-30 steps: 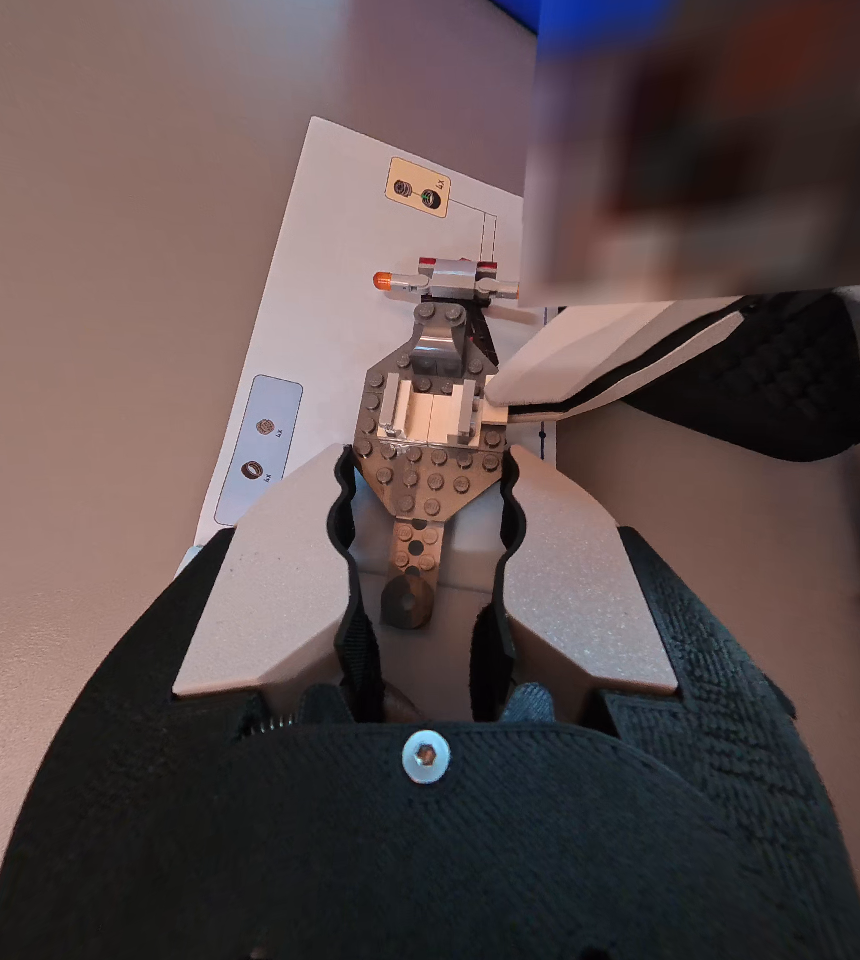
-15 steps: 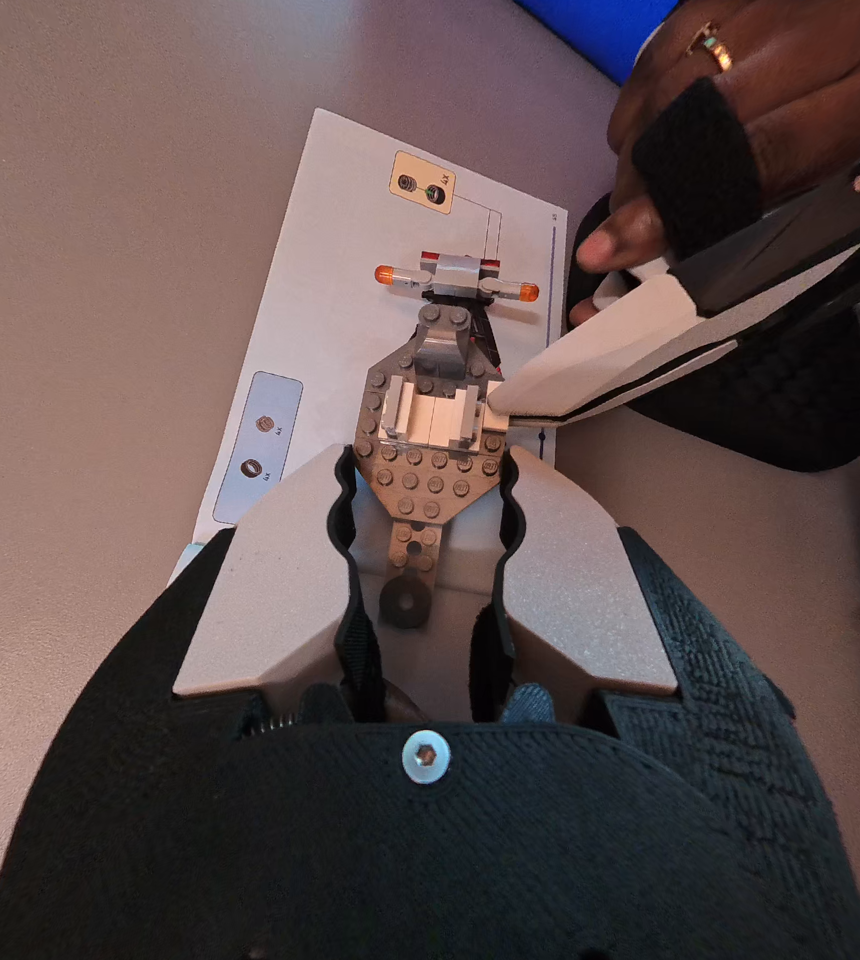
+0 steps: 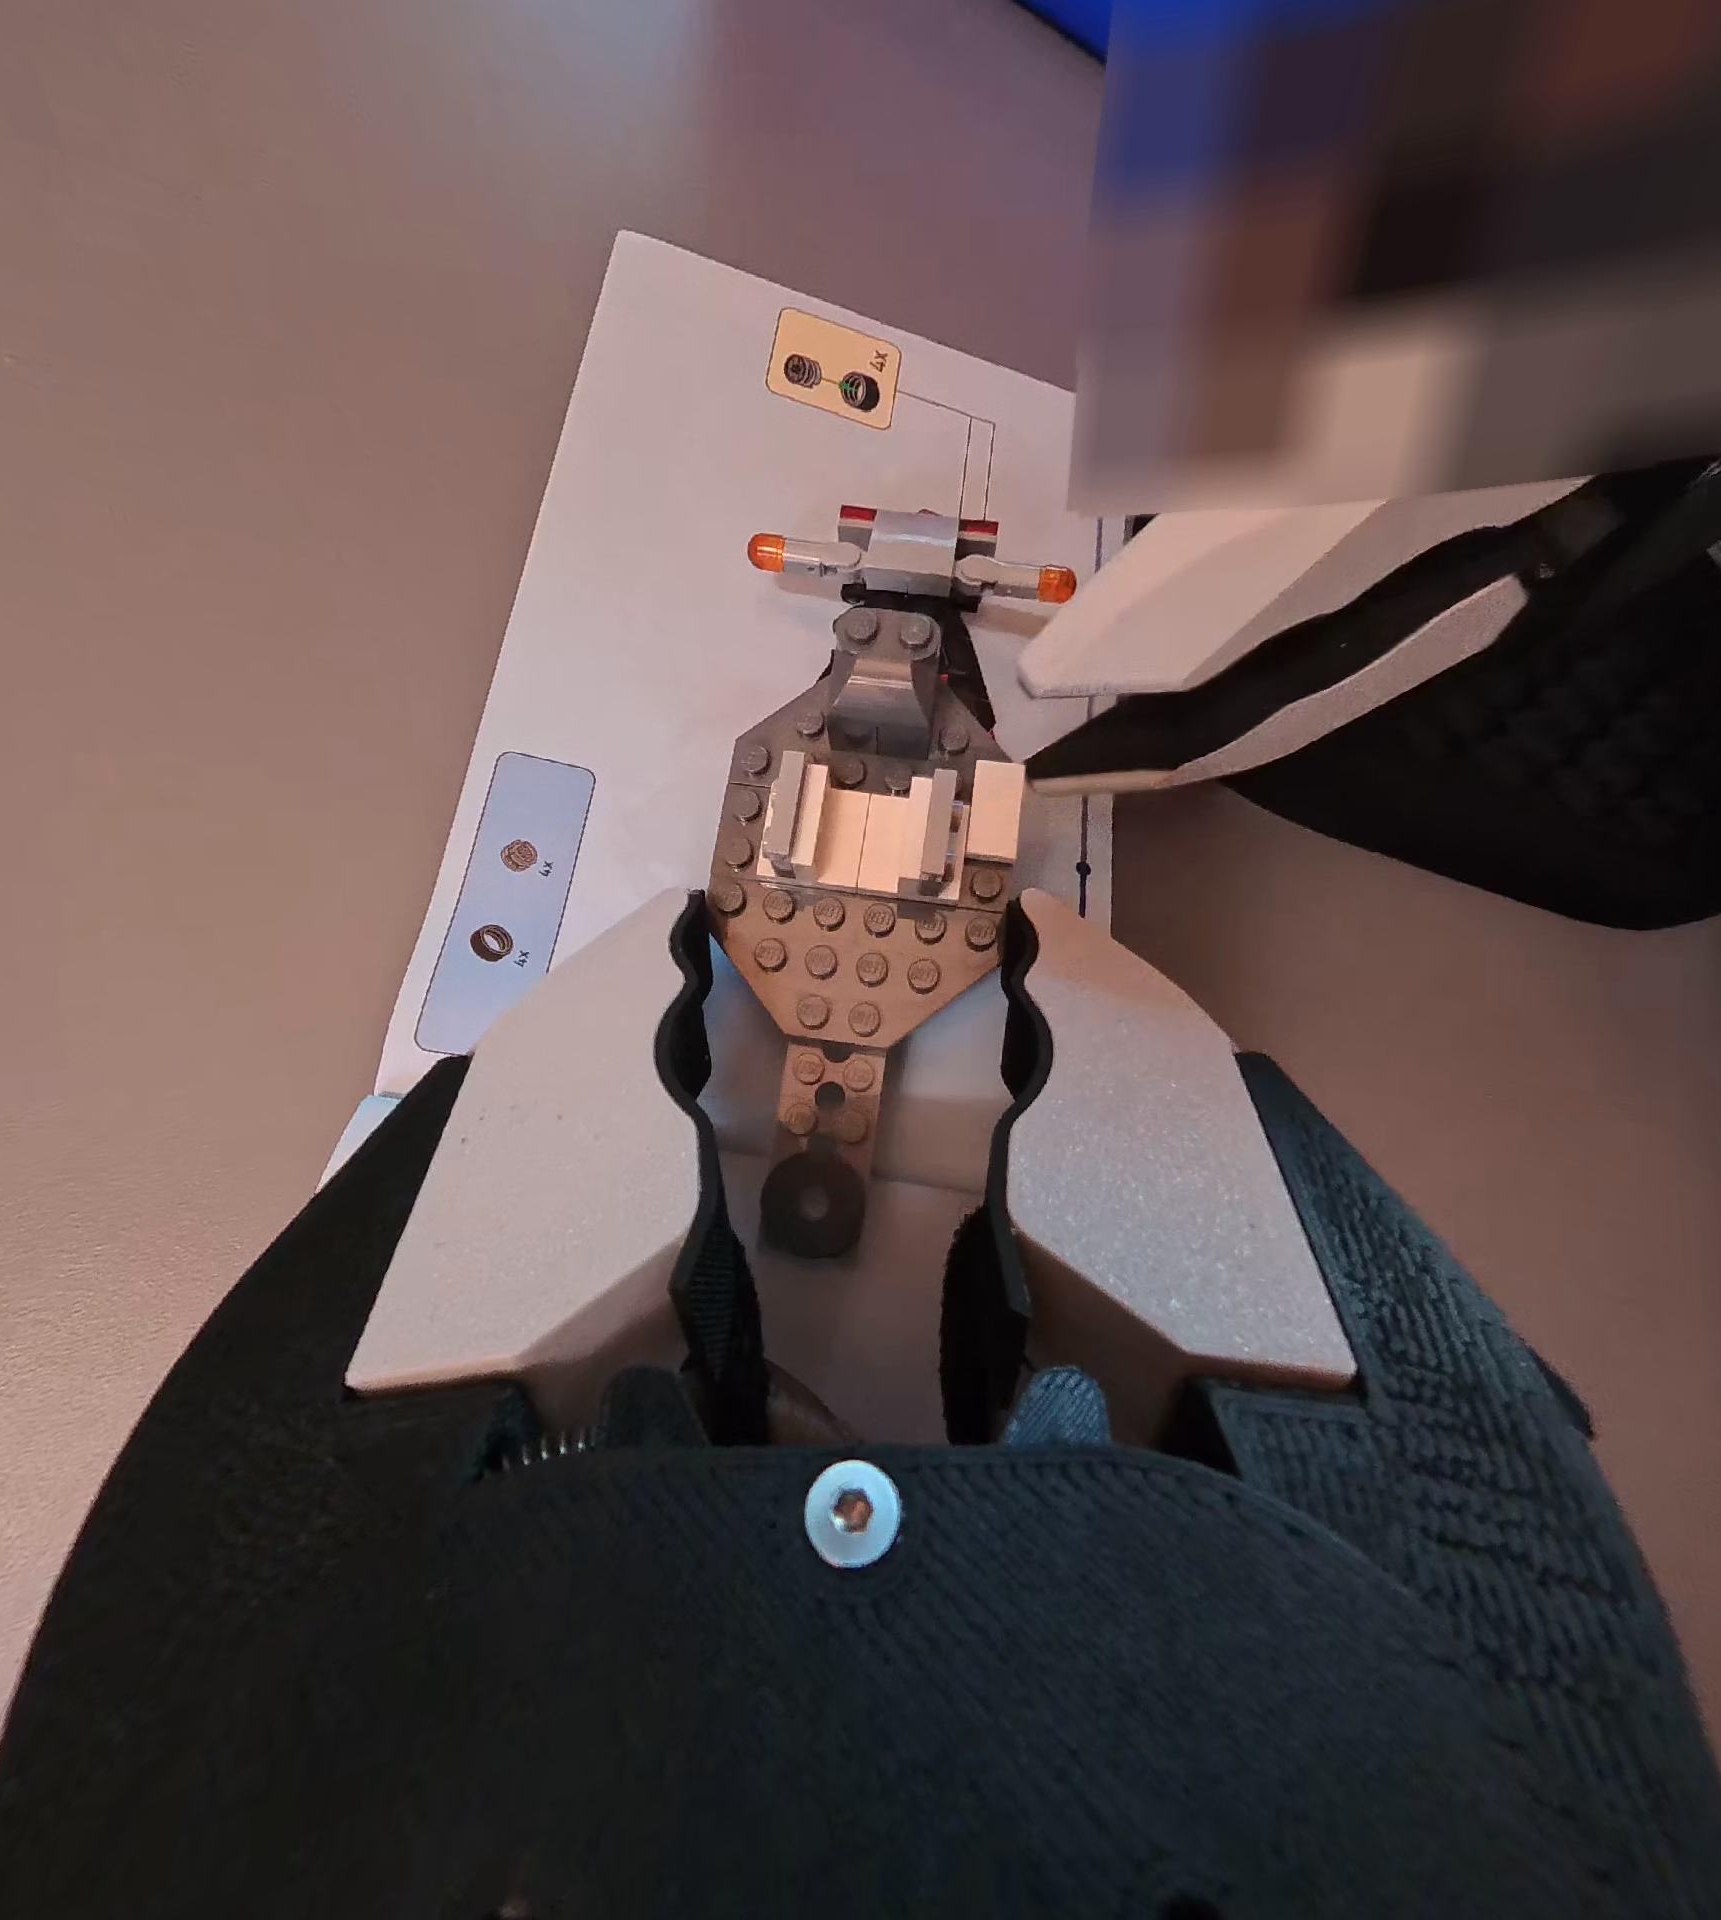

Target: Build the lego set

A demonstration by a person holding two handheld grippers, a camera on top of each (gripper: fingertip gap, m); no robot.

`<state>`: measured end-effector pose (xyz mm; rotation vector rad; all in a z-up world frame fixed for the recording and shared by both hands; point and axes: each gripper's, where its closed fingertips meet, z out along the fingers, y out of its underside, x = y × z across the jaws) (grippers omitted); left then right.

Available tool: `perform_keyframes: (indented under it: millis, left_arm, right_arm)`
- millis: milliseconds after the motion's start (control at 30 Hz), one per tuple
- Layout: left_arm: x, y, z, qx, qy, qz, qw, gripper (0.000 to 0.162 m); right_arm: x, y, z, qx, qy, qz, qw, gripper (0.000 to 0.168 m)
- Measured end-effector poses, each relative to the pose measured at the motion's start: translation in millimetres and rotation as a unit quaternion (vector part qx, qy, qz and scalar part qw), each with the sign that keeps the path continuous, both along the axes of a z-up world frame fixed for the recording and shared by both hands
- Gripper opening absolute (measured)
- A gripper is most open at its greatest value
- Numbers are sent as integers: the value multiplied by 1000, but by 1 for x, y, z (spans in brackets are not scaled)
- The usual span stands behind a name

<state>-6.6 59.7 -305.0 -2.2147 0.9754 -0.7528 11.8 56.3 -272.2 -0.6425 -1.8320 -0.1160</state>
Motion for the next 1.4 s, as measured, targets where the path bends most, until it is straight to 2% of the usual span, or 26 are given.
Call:
perform_keyframes:
  millis: [367,500,667,767,867,933,1033,1067,1167,1300,1400]
  left_arm:
    - [0,0,1,-2,-4,2,1000,54]
    - [1,-3,-1,5,8,-7,1000,56]
    - [-11,-10,7,16,20,-12,1000,65]
    - [-29,-14,18,37,21,5,999,65]
    - [-48,-14,30,62,14,42,997,62]
    - [-56,-12,39,85,-8,66,994,58]
    - [-65,-8,49,121,-34,98,987,55]
    - [-68,-7,50,127,-35,103,986,54]
    - [-80,-2,59,154,-31,123,980,53]
    - [-97,2,77,184,-68,164,967,51]
    - [-100,0,83,191,-82,163,965,51]
  right_arm:
    - [-12,-3,-7,31,-24,10,999,8]
    - [-7,-1,-10,24,-36,9,999,8]
    - [1,-2,-12,7,-55,17,998,10]
    - [7,-6,-14,-57,-72,19,996,12]
    - [11,-15,-12,-169,-80,15,982,12]
    - [8,-35,-8,-289,-82,22,954,12]
    - [2,-83,-11,-450,-136,58,881,16]
    - [1,-92,-15,-468,-157,59,868,20]
    - [-10,-102,-25,-484,-176,53,855,26]
    - [-17,-105,-29,-493,-186,39,849,26]
    - [-19,-109,-34,-487,-203,42,849,25]
